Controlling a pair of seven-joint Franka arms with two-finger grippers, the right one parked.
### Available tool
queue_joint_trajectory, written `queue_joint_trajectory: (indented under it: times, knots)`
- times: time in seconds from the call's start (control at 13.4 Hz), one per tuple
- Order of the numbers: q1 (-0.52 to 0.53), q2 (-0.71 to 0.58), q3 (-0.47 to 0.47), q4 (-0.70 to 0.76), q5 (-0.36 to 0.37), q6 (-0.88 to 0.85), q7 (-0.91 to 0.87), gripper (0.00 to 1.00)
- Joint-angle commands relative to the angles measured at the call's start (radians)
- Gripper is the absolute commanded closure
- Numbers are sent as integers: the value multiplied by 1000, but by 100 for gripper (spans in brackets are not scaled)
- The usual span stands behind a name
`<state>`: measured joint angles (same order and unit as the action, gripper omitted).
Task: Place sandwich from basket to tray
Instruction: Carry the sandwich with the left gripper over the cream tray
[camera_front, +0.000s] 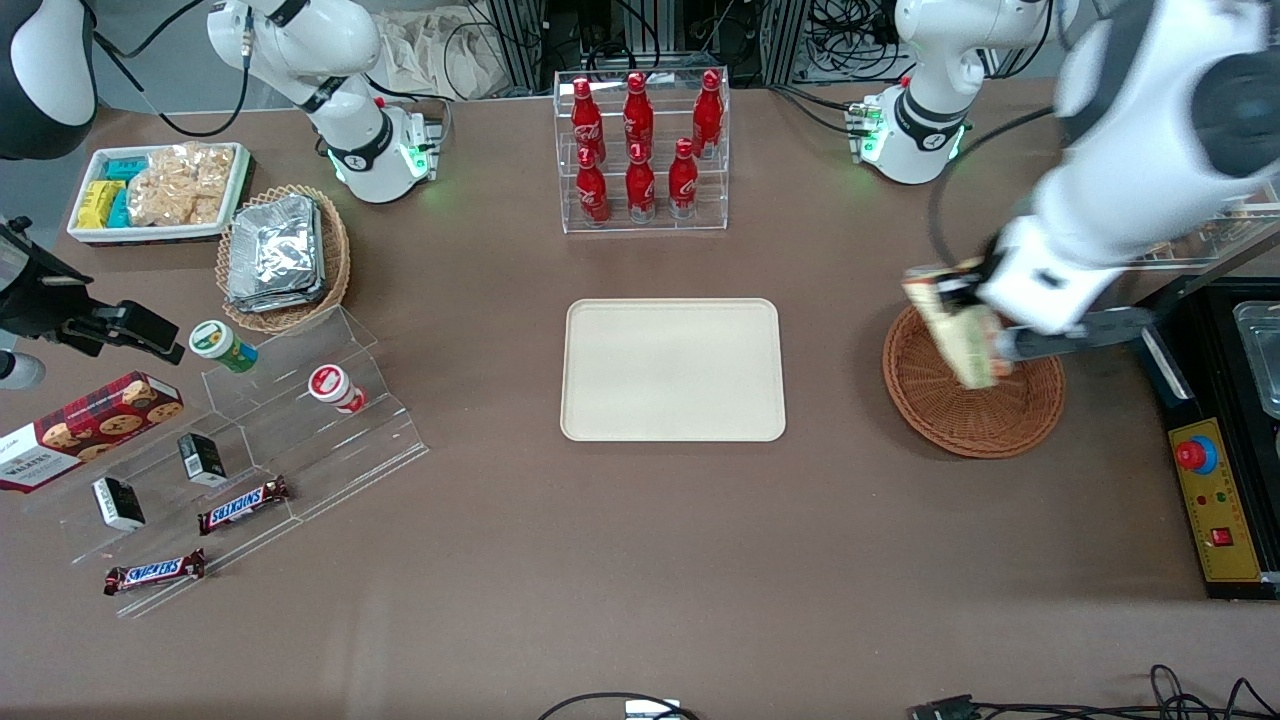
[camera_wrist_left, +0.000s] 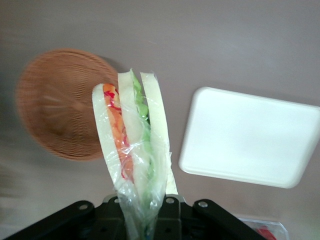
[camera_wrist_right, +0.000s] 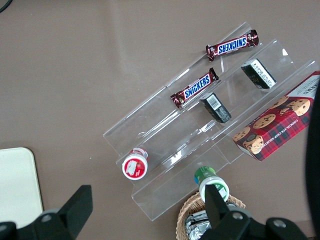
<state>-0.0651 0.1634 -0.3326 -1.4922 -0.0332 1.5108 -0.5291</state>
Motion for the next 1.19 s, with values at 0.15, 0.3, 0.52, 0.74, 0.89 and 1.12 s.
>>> queue_joint_trajectory:
  times: [0.15,0.3,0.52,0.74,0.89,1.12]
  knots:
    - [-10,163,-258,103,39,-26,-161,87]
    - [-16,174,-316,52,105,17,-178,87]
    - [-22,174,-318,-78,107,151,-225,87]
    - [-36,183,-318,-221,116,348,-259,87]
    - [-48,217,-318,-307,182,466,-272,87]
    - [-64,293,-318,-411,329,616,-333,87]
